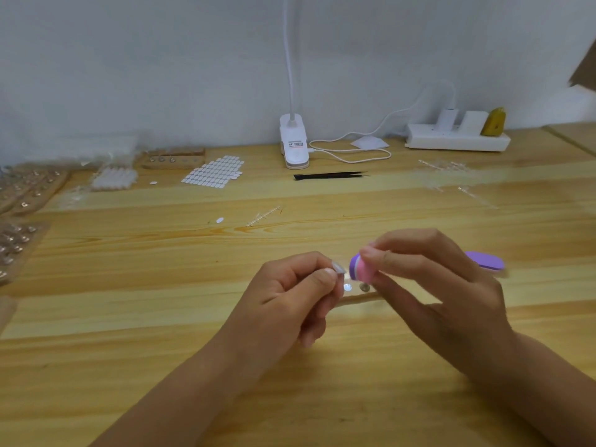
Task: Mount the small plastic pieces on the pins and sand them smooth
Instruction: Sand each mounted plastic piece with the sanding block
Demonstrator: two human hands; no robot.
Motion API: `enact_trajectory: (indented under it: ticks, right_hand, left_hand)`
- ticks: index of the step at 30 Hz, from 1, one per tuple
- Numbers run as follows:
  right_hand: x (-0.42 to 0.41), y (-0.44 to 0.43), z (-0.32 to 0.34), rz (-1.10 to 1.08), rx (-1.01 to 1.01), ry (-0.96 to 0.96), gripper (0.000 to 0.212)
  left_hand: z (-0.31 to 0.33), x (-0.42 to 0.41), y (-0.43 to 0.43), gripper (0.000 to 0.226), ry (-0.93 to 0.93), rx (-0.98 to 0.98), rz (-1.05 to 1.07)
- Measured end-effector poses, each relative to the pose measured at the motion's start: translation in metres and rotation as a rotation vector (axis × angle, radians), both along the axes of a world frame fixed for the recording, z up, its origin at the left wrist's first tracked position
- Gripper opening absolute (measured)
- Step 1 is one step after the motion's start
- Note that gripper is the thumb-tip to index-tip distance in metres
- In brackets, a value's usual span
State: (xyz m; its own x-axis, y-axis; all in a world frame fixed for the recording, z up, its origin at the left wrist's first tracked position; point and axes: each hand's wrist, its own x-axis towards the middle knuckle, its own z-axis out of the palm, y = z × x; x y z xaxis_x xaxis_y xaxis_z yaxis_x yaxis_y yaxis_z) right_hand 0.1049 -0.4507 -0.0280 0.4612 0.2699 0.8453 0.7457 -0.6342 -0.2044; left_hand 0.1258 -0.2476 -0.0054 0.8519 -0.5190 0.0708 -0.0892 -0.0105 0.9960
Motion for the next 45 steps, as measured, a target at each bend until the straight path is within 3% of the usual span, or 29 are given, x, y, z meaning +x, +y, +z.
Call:
enact_trajectory:
  ticks: [3,7,12,17,20,27,32,37,40,45]
  right_hand:
    - [-0.005,0.007,0.000,0.095,-0.044,0.026,0.020]
    - [-0.002,0.000,0.002,-0.008,-0.008,0.085,0.022]
    - [-0.007,0.009,0.003,0.063,-0.047,-0.007,0.017]
    - [-0.002,-0.001,0.002,-0.041,-0.052,0.017,0.025]
    - [-0.005,0.007,0.001,0.053,-0.060,-0.011,0.023]
    - [0.001,-0.005,0.002,-0.029,-0.109,-0.020,0.017]
    - [-0.002,0.001,-0.003,0.061,-0.179,-0.036,0.030]
    - [0.002,-0.006,0.002,-0.013,-0.079,-0.031,0.019]
    - [-0.002,0.003,0.001,0.071,-0.157,-0.064,0.022]
    - [0.008,-0.012,0.005,-0.005,-0.207,-0.056,0.016]
  left_hand:
    - [0.000,0.000,-0.001,0.026,0.067,-0.010,-0.051]
    - [0.001,0.000,-0.002,0.026,0.100,-0.030,-0.072]
    - [0.001,-0.003,-0.003,0.029,0.060,-0.019,-0.073]
    - [0.002,-0.002,-0.002,0.030,0.053,-0.025,-0.035]
    - [0.001,-0.003,-0.003,0.036,0.029,-0.020,-0.051]
    - [0.002,-0.001,-0.001,0.026,0.028,-0.017,-0.039]
    - [0.003,-0.003,-0.002,0.030,0.004,-0.018,-0.060]
    - [0.001,-0.001,-0.001,0.027,0.002,-0.011,-0.053]
    - [0.000,-0.003,-0.003,0.029,-0.030,0.001,-0.060]
    - [0.000,-0.003,-0.001,0.026,-0.045,0.017,-0.026]
